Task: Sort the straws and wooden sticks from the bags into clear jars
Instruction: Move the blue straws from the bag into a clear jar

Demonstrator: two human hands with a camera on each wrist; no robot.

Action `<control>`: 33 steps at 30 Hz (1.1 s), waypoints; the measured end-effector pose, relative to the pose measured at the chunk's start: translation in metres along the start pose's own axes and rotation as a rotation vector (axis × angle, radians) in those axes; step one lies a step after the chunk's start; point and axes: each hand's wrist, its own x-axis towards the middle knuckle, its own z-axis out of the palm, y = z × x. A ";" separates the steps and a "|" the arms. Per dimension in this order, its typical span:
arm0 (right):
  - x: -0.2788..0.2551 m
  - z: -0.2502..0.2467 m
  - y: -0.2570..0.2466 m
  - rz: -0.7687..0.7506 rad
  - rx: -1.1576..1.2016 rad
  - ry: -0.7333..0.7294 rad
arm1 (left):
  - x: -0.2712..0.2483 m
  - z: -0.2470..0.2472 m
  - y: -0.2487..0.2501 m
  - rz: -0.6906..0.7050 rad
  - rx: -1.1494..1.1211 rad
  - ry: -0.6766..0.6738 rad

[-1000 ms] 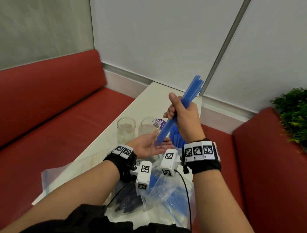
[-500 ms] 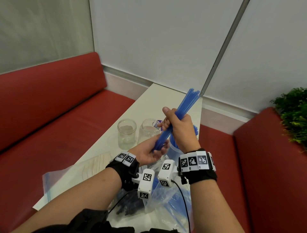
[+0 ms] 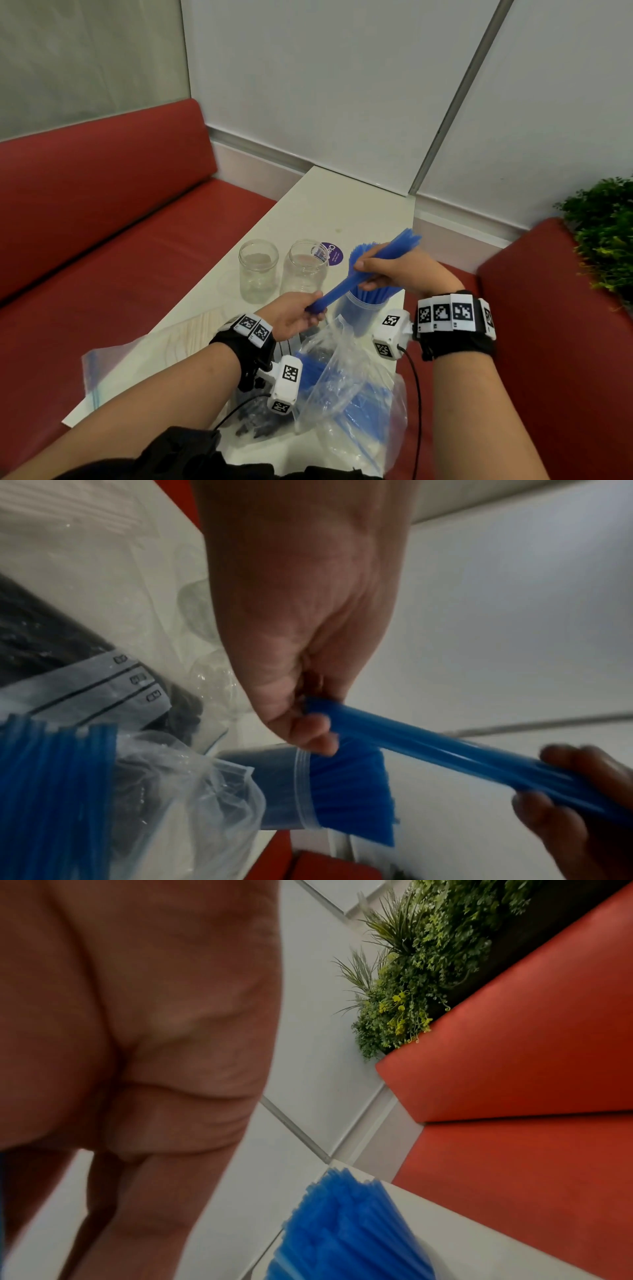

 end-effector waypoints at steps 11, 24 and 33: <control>0.021 -0.030 0.024 0.057 -0.207 0.357 | 0.014 0.001 -0.029 0.223 1.579 -0.252; 0.049 0.006 0.066 0.171 -0.456 0.496 | 0.012 -0.013 -0.071 0.317 2.288 -0.377; 0.057 0.023 0.060 -0.221 -0.627 0.892 | 0.010 -0.020 -0.075 0.471 2.415 -0.395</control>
